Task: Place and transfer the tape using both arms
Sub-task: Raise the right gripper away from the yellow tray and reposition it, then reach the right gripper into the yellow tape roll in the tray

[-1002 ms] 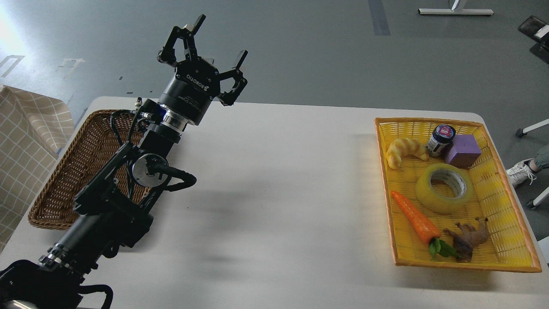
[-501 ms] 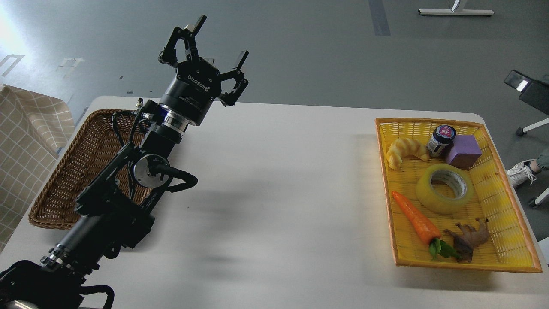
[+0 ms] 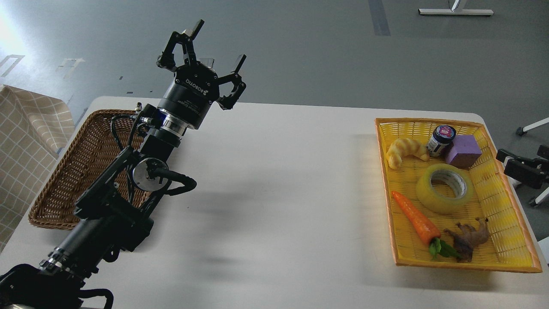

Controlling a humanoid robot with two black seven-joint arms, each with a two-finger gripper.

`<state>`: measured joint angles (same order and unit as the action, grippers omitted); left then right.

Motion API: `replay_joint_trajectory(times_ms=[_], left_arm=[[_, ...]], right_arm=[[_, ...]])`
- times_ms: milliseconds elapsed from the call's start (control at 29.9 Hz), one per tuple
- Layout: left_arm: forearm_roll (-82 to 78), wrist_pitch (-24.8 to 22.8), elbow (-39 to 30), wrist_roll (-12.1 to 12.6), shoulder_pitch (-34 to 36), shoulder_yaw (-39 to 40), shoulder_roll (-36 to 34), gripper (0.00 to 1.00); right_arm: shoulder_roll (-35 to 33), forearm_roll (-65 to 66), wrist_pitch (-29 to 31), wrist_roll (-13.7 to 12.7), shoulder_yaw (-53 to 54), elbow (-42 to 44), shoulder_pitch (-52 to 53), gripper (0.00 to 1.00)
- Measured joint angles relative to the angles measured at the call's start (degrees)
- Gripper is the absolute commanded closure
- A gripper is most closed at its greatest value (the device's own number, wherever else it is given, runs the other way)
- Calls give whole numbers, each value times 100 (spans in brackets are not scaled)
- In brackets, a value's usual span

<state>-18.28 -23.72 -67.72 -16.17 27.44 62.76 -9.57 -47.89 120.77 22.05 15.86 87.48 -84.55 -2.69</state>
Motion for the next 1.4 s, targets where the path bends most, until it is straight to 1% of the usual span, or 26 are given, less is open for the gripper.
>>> replay_joint_trajectory(times_ms=[234,434,568,802,902,969,1136,1403], left_arm=[[0,-14,-22,-8,-4,1,-57,2],[-1,-14,-41,-8,-10,-1,-42,2],[-1,-7,-41,-9,-10,-2,-41,2],[7,-2,-41,-10,-11,9,-35,2],[10,-1,-41,-10,-11,27,-69,2],[9,-2,-41,-10,-11,45,-82,2],[9,1,-41,-10,-26,55,-87,2],[9,9,-39,-10,-68,60,-88,2]], right_arm=[[400,186,1,-111,-41,410,187,3],[703,192,10,-362,-350,519,476,3],[813,192,11,-407,-580,548,647,3],[870,200,26,-436,-1303,1085,1446,3],[915,254,26,-444,-1520,1267,1625,3],[1032,275,26,-456,-1576,1346,1664,3],[1352,393,21,-636,-1609,1500,1677,3],[1609,422,18,-714,-1617,1673,1638,4]])
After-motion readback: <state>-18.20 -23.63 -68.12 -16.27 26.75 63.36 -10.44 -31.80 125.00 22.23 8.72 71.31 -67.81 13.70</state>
